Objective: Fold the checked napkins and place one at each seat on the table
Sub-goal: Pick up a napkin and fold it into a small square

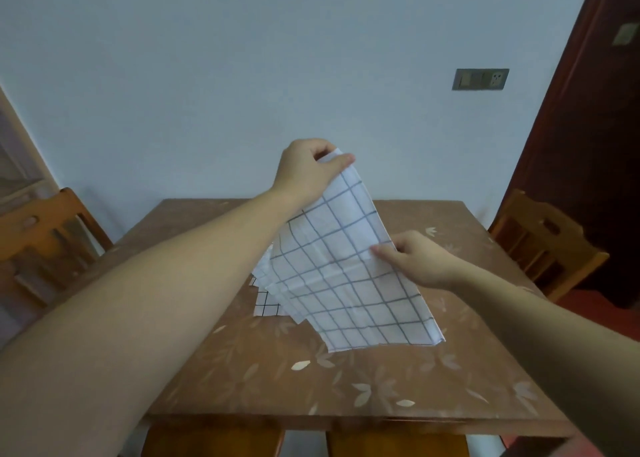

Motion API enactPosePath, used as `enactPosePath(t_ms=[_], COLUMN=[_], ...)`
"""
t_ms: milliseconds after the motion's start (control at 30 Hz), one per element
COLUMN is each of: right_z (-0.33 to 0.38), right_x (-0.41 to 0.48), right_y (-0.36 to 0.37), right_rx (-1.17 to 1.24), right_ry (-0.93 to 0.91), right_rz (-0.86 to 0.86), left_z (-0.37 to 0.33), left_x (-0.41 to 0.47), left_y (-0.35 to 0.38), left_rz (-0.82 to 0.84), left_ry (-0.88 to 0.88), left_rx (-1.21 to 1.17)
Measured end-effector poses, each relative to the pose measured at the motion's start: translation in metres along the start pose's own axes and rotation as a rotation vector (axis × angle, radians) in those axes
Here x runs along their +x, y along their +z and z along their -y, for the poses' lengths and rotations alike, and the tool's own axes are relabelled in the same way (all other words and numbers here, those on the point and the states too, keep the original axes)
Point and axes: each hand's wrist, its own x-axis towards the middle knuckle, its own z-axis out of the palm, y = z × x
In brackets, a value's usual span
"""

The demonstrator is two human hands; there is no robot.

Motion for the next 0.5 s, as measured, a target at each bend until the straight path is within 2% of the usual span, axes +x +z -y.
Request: enactPosePath(t_ms=[67, 133, 200, 233, 367, 500], right_z=[-0.023, -0.045, -0.05, -0.043, -0.006, 0.01], right_x=[-0.005, -0.008, -0.009, -0.008, 0.005, 0.009], right_y=[0.002, 0.003, -0.001, -0.006, -0.022, -0.04], right_rx=[-0.184, -0.367, -0.359, -0.282, 0.106, 0.286], right_ry=[0.099, 0.19, 0.198, 0.173, 0.051, 0.06], right_rz=[0.158, 0.358, 0.439, 0.419, 0.164, 0.135], left_z=[-0.002, -0.004, -0.007, -0.009, -0.016, -0.001], left_x=[0.004, 0.005, 0.002, 0.001, -0.002, -0.01], left_y=[-0.002, -0.001, 0.005, 0.009, 0.023, 0.022], left_rz=[-0.043, -0.013, 0.054, 0.072, 0.084, -0.181], left_ry=[-0.019, -0.035, -0.035, -0.033, -0.032, -0.109], left_rx=[0.004, 0.025, 0.045, 0.046, 0.018, -0.136])
